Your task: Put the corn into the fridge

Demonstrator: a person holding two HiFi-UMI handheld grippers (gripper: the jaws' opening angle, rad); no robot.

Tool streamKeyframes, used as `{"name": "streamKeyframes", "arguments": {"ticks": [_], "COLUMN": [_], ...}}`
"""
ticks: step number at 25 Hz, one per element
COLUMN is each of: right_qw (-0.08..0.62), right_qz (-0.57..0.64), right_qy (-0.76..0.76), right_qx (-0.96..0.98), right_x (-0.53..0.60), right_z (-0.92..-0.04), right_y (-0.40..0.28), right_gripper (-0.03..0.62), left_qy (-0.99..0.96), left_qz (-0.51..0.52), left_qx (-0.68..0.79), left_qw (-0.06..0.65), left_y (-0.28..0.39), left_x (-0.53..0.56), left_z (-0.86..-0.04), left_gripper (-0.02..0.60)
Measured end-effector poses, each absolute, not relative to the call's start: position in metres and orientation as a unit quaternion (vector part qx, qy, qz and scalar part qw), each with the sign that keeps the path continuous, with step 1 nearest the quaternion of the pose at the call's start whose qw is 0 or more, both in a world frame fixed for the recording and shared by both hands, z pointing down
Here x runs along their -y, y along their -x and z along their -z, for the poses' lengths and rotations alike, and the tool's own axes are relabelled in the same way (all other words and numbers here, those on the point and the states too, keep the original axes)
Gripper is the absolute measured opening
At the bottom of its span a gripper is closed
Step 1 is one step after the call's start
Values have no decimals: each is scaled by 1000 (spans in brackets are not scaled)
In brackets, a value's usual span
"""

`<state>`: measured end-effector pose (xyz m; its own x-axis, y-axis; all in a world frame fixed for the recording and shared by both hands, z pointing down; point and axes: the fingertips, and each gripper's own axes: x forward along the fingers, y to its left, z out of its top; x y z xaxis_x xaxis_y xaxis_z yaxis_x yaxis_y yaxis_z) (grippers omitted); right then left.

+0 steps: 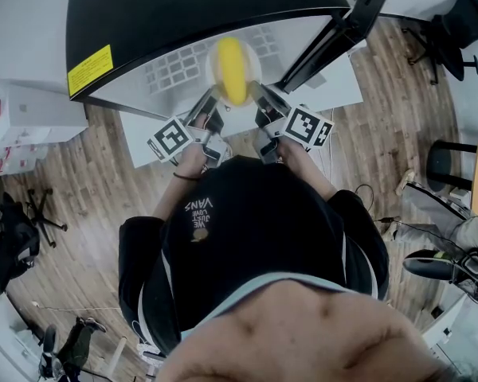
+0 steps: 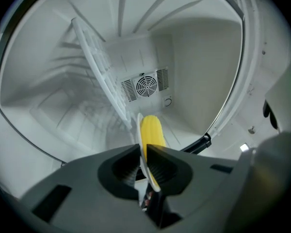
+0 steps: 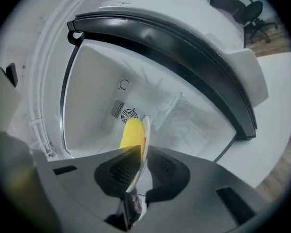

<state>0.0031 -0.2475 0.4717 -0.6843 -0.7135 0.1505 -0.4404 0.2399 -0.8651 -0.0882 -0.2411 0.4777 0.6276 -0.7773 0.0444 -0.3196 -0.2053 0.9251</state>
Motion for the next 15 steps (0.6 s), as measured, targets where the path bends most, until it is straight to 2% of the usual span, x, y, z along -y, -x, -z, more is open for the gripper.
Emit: {"name": "streamKeyframes", "arguments": {"ticks": [15], "right_qw": [148], "right_qz": [489], "right_qy": [380], "right_qx": [-771], "right_x": [266], "right_z": [-470], "right_y": [-4], "right_gripper": [40], "left_qy": [-745], "left_qz": [234], "left_qx": [358], "left_qw": [511], "left_y": [87], "left_x": [257], "left_z": [-473], "left_gripper": [40]}}
